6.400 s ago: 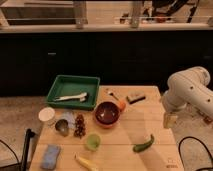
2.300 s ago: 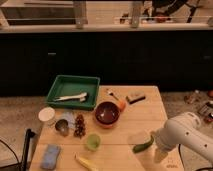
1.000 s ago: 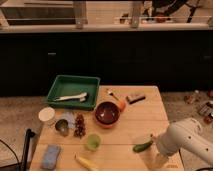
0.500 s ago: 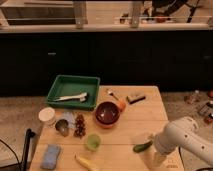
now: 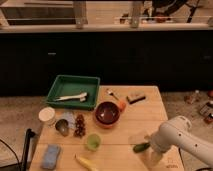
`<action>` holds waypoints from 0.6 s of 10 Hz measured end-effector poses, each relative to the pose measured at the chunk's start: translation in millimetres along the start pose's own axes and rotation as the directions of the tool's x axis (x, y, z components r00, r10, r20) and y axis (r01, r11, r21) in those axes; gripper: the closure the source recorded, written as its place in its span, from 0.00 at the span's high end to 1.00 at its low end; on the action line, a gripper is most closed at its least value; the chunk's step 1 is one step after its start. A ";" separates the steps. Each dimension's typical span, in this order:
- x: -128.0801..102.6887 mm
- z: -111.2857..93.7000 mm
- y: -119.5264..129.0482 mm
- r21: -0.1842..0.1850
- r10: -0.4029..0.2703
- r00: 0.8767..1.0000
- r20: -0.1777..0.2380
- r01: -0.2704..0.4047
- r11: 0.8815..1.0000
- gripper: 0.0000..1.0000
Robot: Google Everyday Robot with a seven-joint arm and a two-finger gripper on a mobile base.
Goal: Place pepper in plastic cup
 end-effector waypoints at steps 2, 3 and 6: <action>-2.5 4.4 -3.9 -0.007 -0.016 1.000 0.000 0.016 1.000 0.80; -1.9 6.2 -5.0 -0.013 -0.019 1.000 -0.001 0.019 1.000 0.80; -3.9 10.3 -5.6 -0.021 -0.038 0.999 -0.006 0.038 0.999 0.66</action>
